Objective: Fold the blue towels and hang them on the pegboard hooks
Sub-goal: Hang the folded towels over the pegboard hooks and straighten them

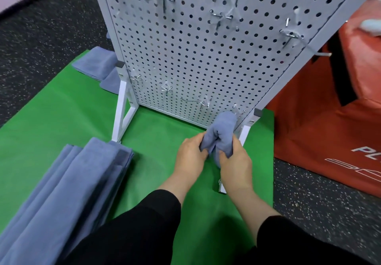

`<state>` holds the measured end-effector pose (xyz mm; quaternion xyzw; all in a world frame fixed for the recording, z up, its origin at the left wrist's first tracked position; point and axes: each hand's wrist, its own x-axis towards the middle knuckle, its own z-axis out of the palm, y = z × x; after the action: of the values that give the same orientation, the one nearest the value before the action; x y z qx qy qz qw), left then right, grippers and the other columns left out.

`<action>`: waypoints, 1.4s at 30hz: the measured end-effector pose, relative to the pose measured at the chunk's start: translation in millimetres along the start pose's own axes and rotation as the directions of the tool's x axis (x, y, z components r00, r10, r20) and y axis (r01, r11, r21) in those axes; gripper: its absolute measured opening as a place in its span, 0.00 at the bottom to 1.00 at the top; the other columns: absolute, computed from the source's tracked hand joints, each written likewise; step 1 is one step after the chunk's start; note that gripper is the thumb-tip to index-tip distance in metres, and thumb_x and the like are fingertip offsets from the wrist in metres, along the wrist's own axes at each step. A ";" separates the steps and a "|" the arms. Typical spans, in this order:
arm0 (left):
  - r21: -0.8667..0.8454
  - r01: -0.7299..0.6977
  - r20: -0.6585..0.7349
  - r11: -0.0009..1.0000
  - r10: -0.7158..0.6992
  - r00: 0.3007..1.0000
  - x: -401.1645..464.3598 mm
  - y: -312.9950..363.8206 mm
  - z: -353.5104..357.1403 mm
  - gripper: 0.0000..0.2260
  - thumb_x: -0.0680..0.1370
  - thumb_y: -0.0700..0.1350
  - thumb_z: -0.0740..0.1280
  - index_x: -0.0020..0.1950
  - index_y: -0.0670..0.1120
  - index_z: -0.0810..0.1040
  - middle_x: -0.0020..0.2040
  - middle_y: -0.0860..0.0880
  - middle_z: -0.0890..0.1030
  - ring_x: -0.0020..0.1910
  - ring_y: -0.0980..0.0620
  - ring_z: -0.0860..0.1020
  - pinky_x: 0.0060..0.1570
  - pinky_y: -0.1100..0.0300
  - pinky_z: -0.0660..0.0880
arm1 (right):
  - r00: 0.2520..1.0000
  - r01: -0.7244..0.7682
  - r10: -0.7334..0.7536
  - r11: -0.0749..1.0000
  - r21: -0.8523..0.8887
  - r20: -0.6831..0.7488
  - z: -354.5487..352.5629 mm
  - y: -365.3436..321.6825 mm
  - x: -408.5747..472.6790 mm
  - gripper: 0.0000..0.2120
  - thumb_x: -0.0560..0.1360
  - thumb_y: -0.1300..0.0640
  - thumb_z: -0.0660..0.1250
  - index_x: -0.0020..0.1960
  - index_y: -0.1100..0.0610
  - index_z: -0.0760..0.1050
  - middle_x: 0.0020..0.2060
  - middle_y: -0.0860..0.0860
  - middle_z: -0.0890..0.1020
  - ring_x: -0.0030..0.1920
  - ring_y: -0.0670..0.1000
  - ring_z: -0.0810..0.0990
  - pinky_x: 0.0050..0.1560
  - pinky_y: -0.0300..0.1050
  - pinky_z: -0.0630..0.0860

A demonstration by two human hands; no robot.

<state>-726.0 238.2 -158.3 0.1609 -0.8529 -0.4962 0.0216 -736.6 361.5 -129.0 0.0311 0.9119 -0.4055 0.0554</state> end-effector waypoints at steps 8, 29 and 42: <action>-0.013 -0.015 0.163 1.000 0.017 0.986 -17.1 -8.8 -4.8 0.26 0.76 0.35 0.69 0.73 0.51 0.73 0.65 0.51 0.80 0.63 0.48 0.77 0.60 0.60 0.71 | 0.985 -0.149 0.146 0.989 0.026 0.091 19.1 -1.7 -2.6 0.21 0.77 0.61 0.68 0.68 0.50 0.70 0.52 0.52 0.83 0.49 0.56 0.81 0.51 0.50 0.79; 0.288 0.071 -0.189 0.955 -0.016 0.982 -94.4 5.2 -128.9 0.13 0.83 0.45 0.63 0.66 0.47 0.80 0.54 0.43 0.86 0.53 0.43 0.82 0.53 0.53 0.76 | 0.952 0.241 -0.256 0.965 0.108 0.169 36.8 -44.6 -93.9 0.16 0.80 0.58 0.66 0.68 0.53 0.77 0.65 0.51 0.81 0.65 0.53 0.78 0.69 0.51 0.72; 0.394 0.483 -0.347 0.782 -0.361 0.866 -211.6 -88.1 -275.6 0.16 0.81 0.51 0.65 0.66 0.44 0.79 0.59 0.41 0.83 0.59 0.39 0.80 0.58 0.50 0.76 | 0.392 0.866 -0.640 0.499 -0.030 0.661 134.2 -113.3 -183.9 0.25 0.80 0.58 0.61 0.77 0.56 0.67 0.78 0.52 0.66 0.78 0.55 0.64 0.75 0.58 0.64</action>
<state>-449.1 29.3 -67.9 0.4112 -0.8783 -0.2429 -0.0221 -555.5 183.9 -111.6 -0.5290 0.8155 -0.1921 0.1354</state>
